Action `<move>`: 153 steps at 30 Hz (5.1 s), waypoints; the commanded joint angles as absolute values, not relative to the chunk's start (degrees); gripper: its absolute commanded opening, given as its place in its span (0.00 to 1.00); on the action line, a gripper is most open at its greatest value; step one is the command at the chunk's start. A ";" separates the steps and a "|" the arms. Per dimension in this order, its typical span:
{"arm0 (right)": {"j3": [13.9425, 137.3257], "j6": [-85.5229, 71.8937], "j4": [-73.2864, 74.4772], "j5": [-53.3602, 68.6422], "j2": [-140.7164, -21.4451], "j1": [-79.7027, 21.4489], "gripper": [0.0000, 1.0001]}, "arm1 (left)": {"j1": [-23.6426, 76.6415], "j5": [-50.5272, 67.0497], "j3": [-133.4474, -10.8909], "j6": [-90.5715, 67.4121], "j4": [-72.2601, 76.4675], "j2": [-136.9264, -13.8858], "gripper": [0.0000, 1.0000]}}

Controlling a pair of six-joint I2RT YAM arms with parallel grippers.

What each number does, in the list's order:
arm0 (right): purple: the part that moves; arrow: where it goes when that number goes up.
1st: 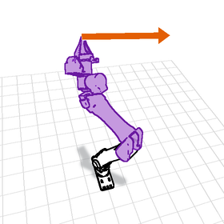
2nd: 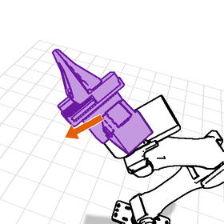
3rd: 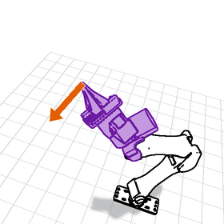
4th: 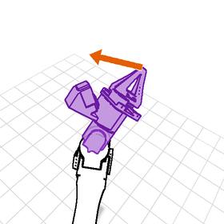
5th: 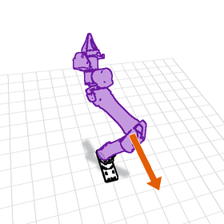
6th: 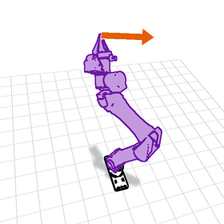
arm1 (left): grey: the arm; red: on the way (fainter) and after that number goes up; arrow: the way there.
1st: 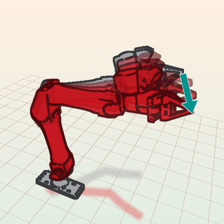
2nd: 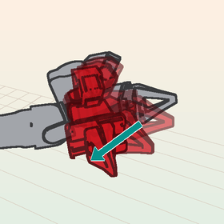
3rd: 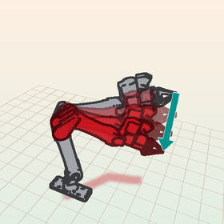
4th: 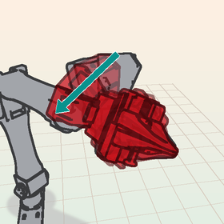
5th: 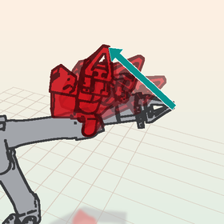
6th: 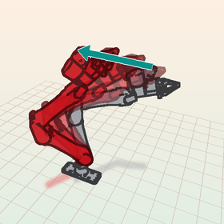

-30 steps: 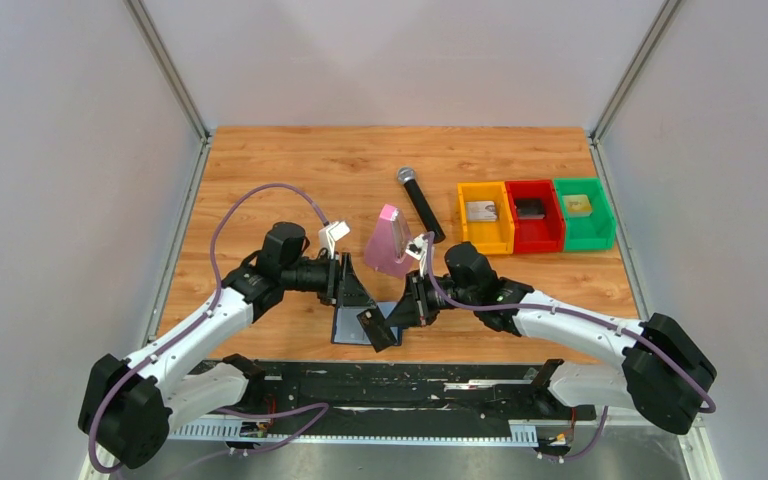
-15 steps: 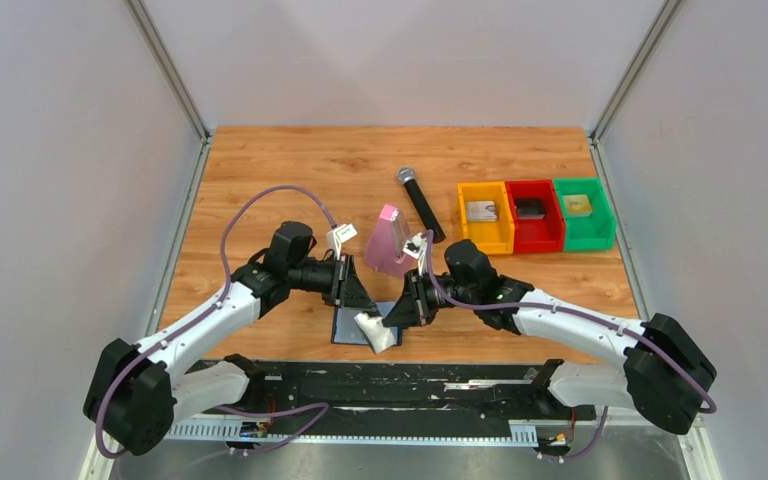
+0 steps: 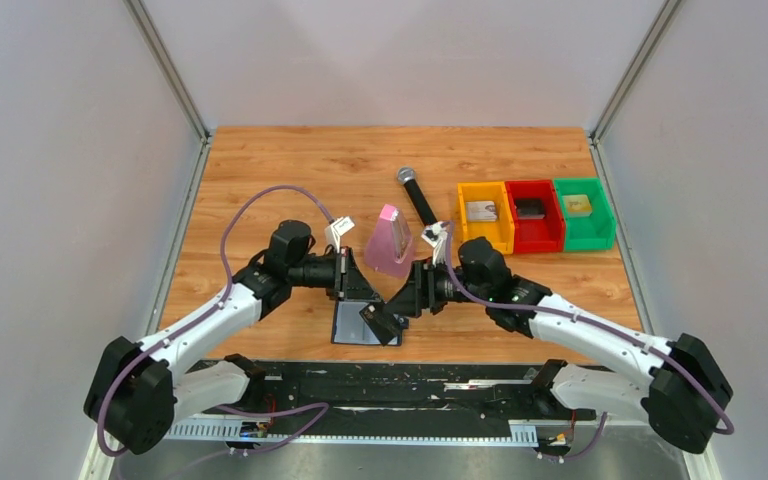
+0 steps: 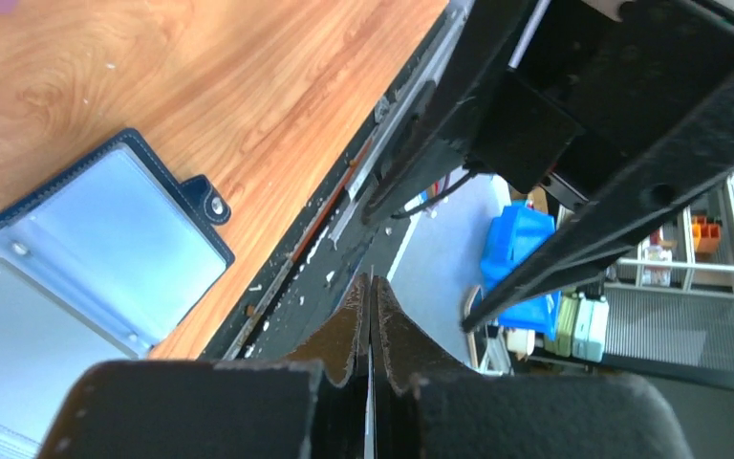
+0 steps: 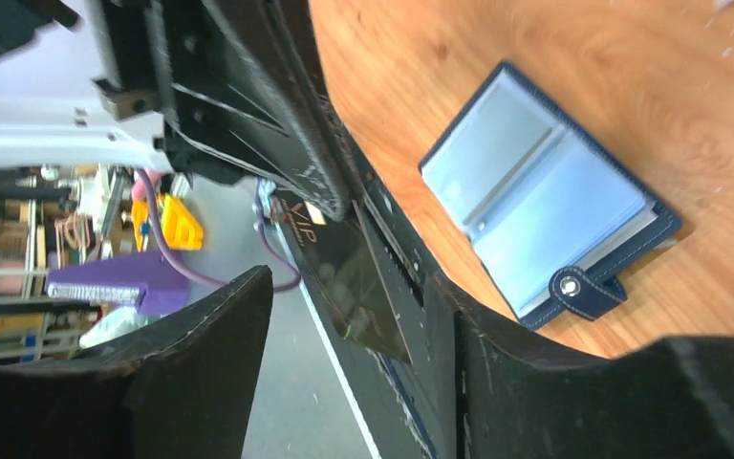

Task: Take the credit cards out of the card holder
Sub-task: Pick up the credit card from the card holder, then place the credit card in the storage box.

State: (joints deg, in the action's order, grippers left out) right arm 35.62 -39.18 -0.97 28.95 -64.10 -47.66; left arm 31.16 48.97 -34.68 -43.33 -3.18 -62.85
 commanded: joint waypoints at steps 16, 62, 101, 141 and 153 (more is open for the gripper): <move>28.72 -56.98 -11.47 14.71 -49.75 -47.40 0.70 | 31.46 19.09 -24.18 -71.69 14.50 -40.22 0.00; 38.65 -39.85 11.04 22.04 -41.24 -30.99 0.00 | 31.50 14.62 -34.51 -53.70 -15.11 -33.14 1.00; 98.75 3.68 57.38 23.34 -106.27 17.63 0.00 | 31.42 10.81 -44.07 -33.23 -29.36 -42.01 1.00; 107.48 5.08 53.10 25.28 -121.65 15.26 0.17 | 31.46 7.51 -42.71 -33.39 -27.33 -43.45 1.00; 108.95 -4.48 52.15 22.78 -113.42 13.33 0.19 | 31.46 6.22 -42.33 -35.62 -29.74 -46.33 1.00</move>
